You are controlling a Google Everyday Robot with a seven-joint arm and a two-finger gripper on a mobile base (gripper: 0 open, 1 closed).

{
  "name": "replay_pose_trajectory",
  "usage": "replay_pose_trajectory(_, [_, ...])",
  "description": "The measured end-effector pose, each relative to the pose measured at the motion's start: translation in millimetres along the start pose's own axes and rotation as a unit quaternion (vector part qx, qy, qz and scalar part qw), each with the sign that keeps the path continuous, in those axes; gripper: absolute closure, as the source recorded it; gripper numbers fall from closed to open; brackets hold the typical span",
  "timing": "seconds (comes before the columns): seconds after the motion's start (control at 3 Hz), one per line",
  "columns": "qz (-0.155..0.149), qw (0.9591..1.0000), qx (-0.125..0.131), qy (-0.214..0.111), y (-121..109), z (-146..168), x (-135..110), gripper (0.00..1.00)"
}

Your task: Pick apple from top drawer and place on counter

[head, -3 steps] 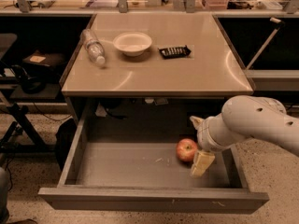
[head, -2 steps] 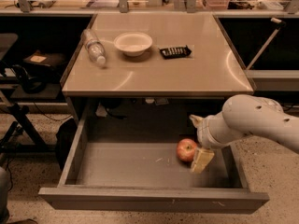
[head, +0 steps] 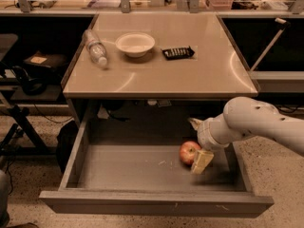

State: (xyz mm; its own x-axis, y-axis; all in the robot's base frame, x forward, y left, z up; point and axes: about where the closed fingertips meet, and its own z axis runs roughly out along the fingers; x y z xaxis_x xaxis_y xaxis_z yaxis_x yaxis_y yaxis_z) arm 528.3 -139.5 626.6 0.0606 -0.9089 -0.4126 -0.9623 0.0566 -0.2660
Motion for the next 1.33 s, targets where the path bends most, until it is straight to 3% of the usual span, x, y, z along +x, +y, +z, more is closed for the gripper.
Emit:
replay_pose_trajectory(0.33, [-0.013,0.9998,-0.008,-0.012,5.8,14.0,-7.1,0.0])
replay_pose_trajectory(0.67, [-0.013,0.9998,-0.008,-0.012,5.9,14.2,-7.2,0.18])
replay_pose_trajectory(1.33, [-0.014,0.9998,-0.008,-0.012,6.0,14.2,-7.2,0.65])
